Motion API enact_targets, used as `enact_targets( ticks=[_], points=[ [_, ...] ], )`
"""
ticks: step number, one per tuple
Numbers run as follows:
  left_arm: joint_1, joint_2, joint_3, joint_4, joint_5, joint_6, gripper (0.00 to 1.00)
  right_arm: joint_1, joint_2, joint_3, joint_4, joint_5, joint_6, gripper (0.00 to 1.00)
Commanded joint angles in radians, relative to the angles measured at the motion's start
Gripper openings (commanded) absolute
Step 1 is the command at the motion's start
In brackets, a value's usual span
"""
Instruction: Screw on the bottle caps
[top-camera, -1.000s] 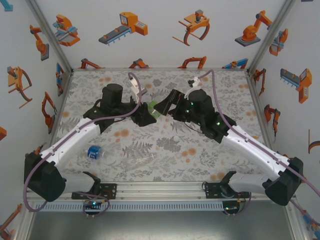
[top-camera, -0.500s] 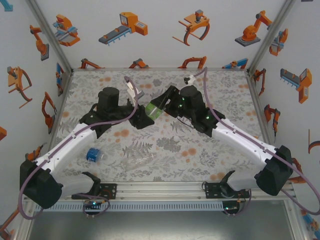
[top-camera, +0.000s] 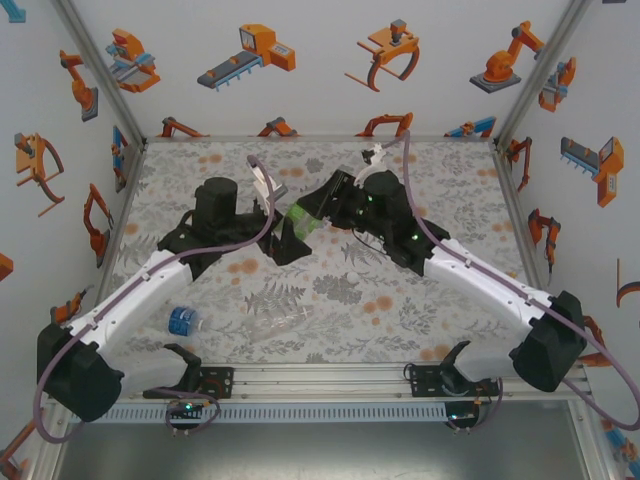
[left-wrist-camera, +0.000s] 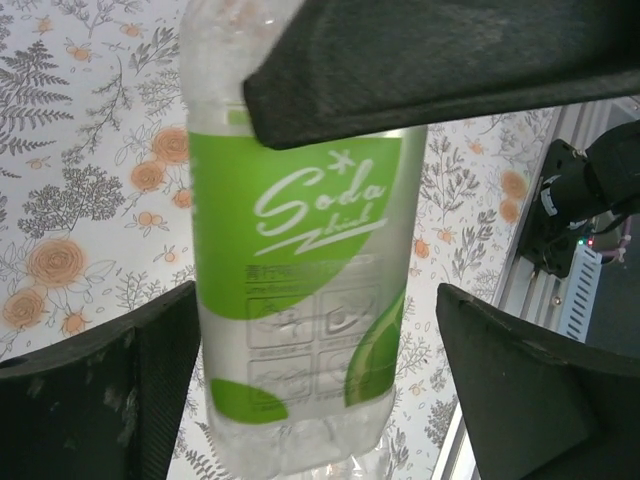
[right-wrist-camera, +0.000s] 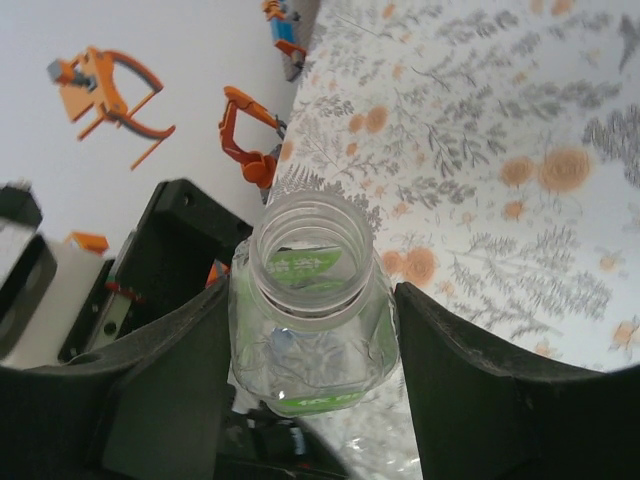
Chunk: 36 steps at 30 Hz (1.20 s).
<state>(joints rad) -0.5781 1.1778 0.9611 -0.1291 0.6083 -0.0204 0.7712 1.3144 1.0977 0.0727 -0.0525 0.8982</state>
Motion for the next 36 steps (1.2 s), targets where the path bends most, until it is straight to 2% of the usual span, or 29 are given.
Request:
enact_targets(
  ticks=[1,6,10,14,21,27,31,36],
  points=[
    [0.019,-0.044,0.044,-0.021,0.075,0.006,0.91,-0.022,-0.083,-0.068,0.199,-0.097,-0.231,0.32],
    [0.051,-0.064,0.097,-0.072,0.248,0.029,0.93,-0.064,-0.173,-0.135,0.302,-0.239,-0.411,0.31],
    [0.058,-0.069,0.143,-0.123,0.366,0.056,0.93,-0.066,-0.228,-0.131,0.282,-0.367,-0.557,0.29],
    [0.056,-0.071,0.168,-0.108,0.451,0.042,0.93,-0.066,-0.255,-0.142,0.345,-0.5,-0.606,0.24],
    [0.046,-0.054,0.197,-0.054,0.443,0.015,0.93,-0.065,-0.207,-0.101,0.456,-0.623,-0.528,0.19],
    [0.005,-0.002,0.228,-0.035,0.432,0.04,0.9,-0.064,-0.155,-0.089,0.564,-0.629,-0.465,0.16],
    [-0.009,0.017,0.223,-0.004,0.441,0.049,0.85,-0.064,-0.136,-0.087,0.625,-0.63,-0.428,0.16],
    [-0.022,0.021,0.225,0.019,0.449,0.051,0.72,-0.064,-0.132,-0.095,0.683,-0.639,-0.381,0.16]
  ],
)
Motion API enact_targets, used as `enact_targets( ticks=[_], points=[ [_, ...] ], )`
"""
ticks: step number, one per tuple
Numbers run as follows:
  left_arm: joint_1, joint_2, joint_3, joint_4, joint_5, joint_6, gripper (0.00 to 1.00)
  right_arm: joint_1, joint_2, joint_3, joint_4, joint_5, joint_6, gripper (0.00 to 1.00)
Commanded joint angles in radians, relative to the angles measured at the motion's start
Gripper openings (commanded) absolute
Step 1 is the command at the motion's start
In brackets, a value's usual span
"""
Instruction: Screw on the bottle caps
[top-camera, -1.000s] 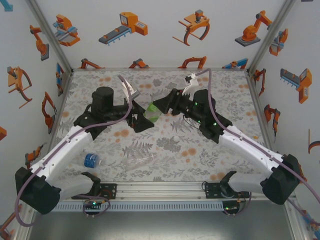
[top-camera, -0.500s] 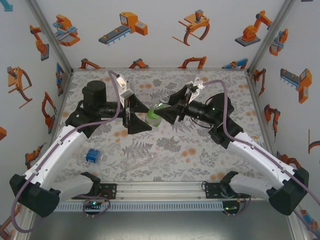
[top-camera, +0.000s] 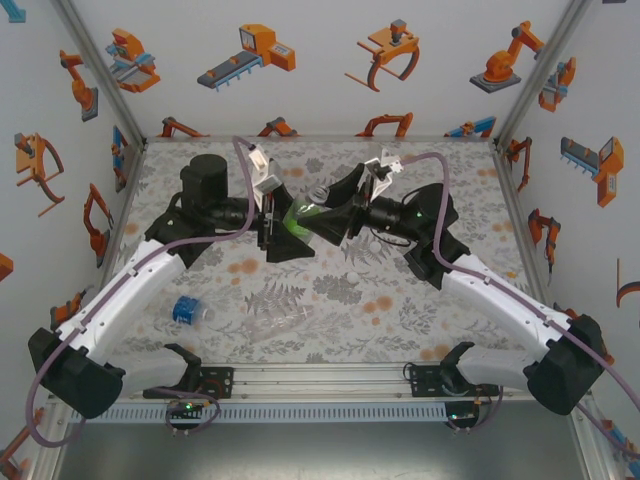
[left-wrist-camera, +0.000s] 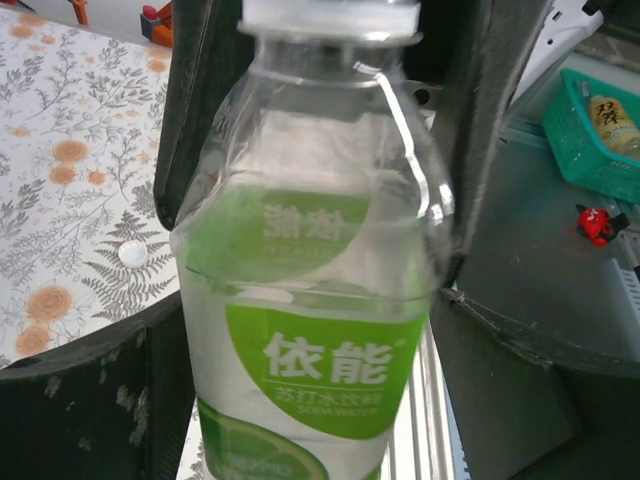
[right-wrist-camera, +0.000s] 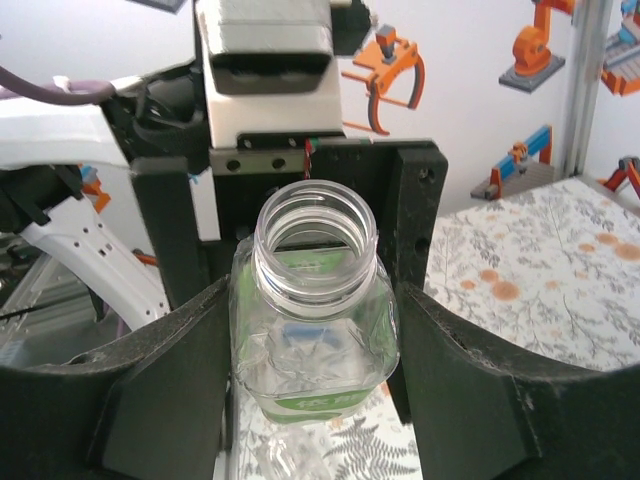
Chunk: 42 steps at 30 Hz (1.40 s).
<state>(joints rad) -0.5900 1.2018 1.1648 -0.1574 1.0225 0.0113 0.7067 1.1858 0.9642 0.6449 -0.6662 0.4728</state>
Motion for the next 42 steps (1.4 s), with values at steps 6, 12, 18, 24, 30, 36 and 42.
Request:
enact_targets(
  ticks=[6,12,18,24,30,36,42],
  points=[
    [-0.016,0.007,0.024,0.05,0.035,0.016,0.59,0.001,-0.005,0.031,0.138,-0.049,0.074,0.15],
    [-0.016,0.007,0.026,0.039,0.042,0.024,0.46,0.0,-0.007,0.021,0.137,-0.041,0.072,0.14],
    [-0.006,-0.006,0.035,-0.052,0.014,0.091,0.41,-0.001,-0.014,0.01,0.106,0.014,0.063,0.56],
    [0.06,-0.031,0.04,-0.243,-0.107,0.243,0.36,-0.001,-0.093,0.043,-0.224,0.144,-0.093,0.75],
    [0.081,-0.051,0.004,-0.339,-0.283,0.386,0.29,-0.003,-0.135,0.089,-0.618,0.388,-0.173,0.74],
    [0.097,-0.066,-0.054,-0.312,-0.327,0.41,0.06,-0.005,-0.077,0.123,-0.94,0.628,-0.084,0.66],
    [0.114,-0.08,-0.093,-0.301,-0.412,0.408,0.0,-0.031,-0.009,0.107,-1.177,0.755,-0.003,0.61]
  ],
)
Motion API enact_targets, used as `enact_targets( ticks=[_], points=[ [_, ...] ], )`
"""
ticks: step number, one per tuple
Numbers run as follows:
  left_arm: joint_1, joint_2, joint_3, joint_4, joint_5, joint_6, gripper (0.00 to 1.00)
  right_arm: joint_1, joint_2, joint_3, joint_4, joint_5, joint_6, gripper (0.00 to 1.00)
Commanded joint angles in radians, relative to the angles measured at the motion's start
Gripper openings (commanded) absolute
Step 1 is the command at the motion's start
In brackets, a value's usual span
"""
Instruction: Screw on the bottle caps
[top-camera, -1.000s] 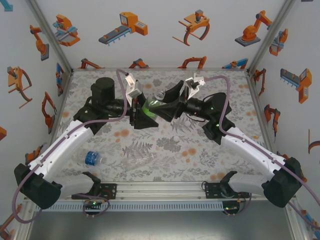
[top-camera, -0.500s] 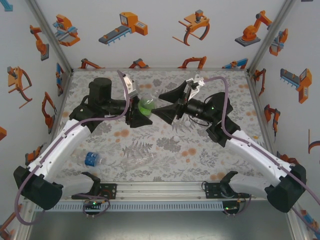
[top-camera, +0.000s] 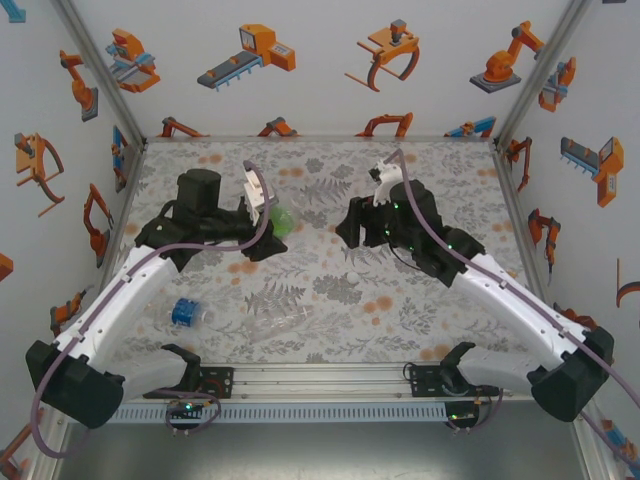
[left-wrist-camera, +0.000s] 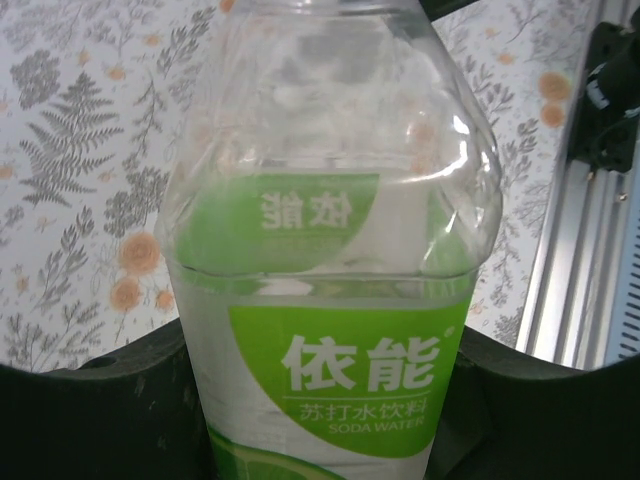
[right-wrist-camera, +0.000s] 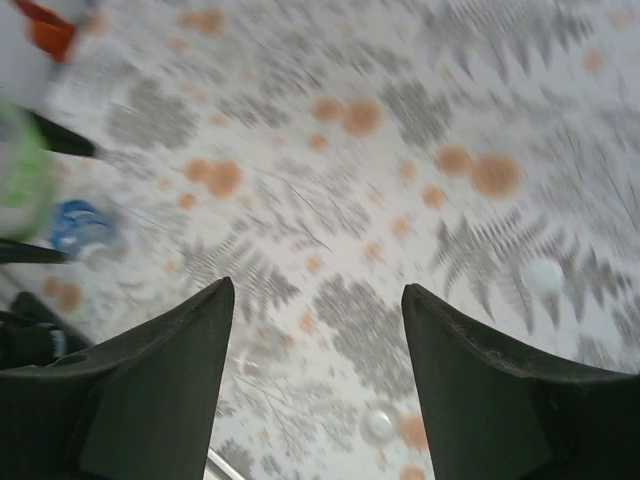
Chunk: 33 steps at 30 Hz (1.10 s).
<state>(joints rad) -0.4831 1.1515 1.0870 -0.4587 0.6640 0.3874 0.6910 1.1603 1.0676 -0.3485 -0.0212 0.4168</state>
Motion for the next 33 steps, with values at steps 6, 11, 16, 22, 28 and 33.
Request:
enact_targets(
  ticks=[6,11,16,22,28,33],
  points=[
    [0.008,-0.048,-0.04,0.015,-0.171,0.049,0.0,-0.019,0.094,-0.02,-0.318,0.128,0.185,0.56],
    [0.008,-0.068,-0.046,0.023,-0.199,0.046,0.0,0.074,0.123,-0.096,-0.321,0.172,0.279,0.5],
    [0.008,-0.079,-0.052,0.028,-0.225,0.044,0.01,0.188,0.202,-0.115,-0.328,0.209,0.344,0.49],
    [0.008,-0.082,-0.052,0.032,-0.247,0.036,0.03,0.218,0.294,-0.16,-0.24,0.17,0.379,0.46],
    [0.008,-0.083,-0.053,0.037,-0.248,0.034,0.03,0.229,0.36,-0.179,-0.202,0.142,0.391,0.44],
    [0.008,-0.084,-0.053,0.037,-0.25,0.033,0.03,0.231,0.384,-0.188,-0.202,0.143,0.398,0.44]
  ],
)
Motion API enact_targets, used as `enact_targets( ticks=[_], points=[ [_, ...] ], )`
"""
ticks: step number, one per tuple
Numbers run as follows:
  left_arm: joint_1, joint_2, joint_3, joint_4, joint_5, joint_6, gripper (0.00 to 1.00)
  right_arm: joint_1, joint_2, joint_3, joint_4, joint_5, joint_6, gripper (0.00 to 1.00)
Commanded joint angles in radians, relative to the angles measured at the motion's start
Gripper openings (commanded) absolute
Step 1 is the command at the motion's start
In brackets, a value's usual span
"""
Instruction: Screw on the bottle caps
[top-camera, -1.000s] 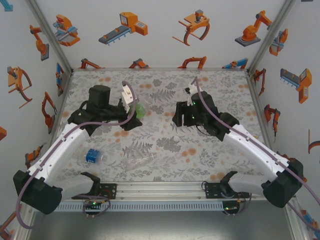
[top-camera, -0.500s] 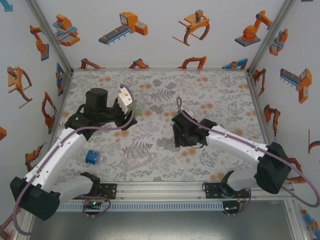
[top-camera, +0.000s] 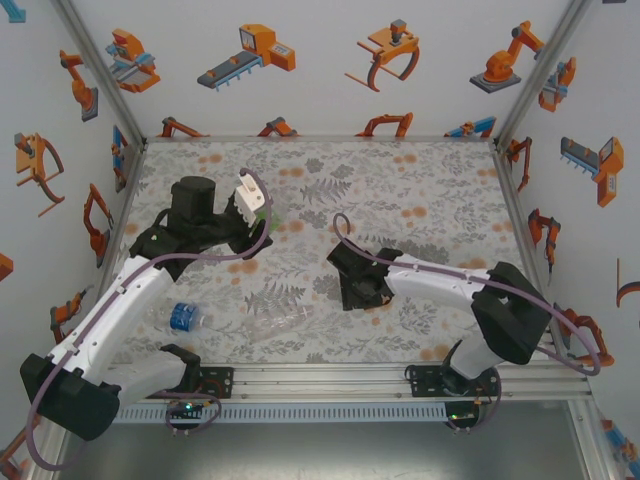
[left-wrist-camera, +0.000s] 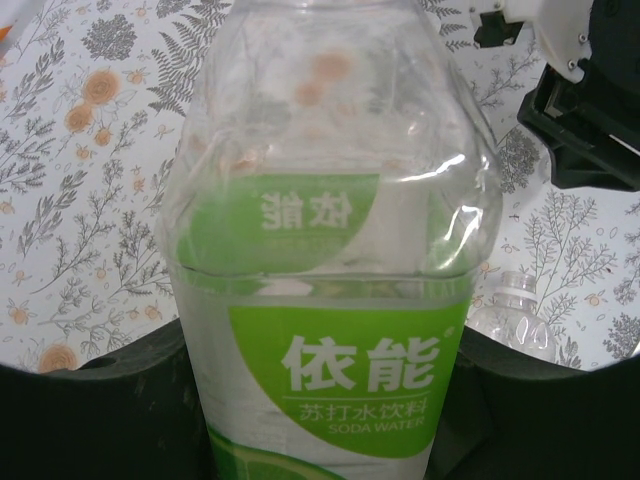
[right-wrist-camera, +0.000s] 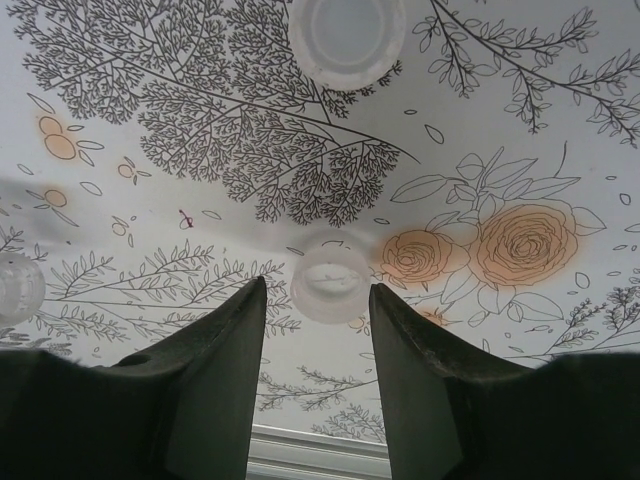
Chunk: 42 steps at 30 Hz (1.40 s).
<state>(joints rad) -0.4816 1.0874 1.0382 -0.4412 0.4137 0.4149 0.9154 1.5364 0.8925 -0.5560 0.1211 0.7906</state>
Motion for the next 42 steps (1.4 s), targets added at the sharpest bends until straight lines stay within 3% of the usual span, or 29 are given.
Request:
enact_targets(
  ticks=[1,13,21,28,35,42],
  points=[
    [0.006,-0.021,-0.004,0.019,-0.001,0.004,0.03,0.006,0.012,-0.015,0.007,0.0,0.025,0.44],
    [0.006,-0.021,-0.004,0.016,-0.004,0.003,0.04,0.017,0.066,0.011,-0.022,0.0,0.029,0.43],
    [0.006,-0.011,-0.003,0.014,-0.005,0.004,0.04,0.022,0.05,0.026,-0.015,0.023,0.019,0.35],
    [0.006,-0.01,-0.003,0.012,-0.013,0.007,0.04,0.02,0.086,0.123,-0.01,0.015,-0.038,0.34],
    [0.006,-0.008,-0.004,0.013,-0.017,0.005,0.04,-0.017,0.215,0.28,-0.009,-0.023,-0.123,0.34],
    [0.006,-0.003,-0.004,0.015,-0.02,0.003,0.04,-0.088,0.257,0.301,0.015,-0.055,-0.163,0.33]
  ],
)
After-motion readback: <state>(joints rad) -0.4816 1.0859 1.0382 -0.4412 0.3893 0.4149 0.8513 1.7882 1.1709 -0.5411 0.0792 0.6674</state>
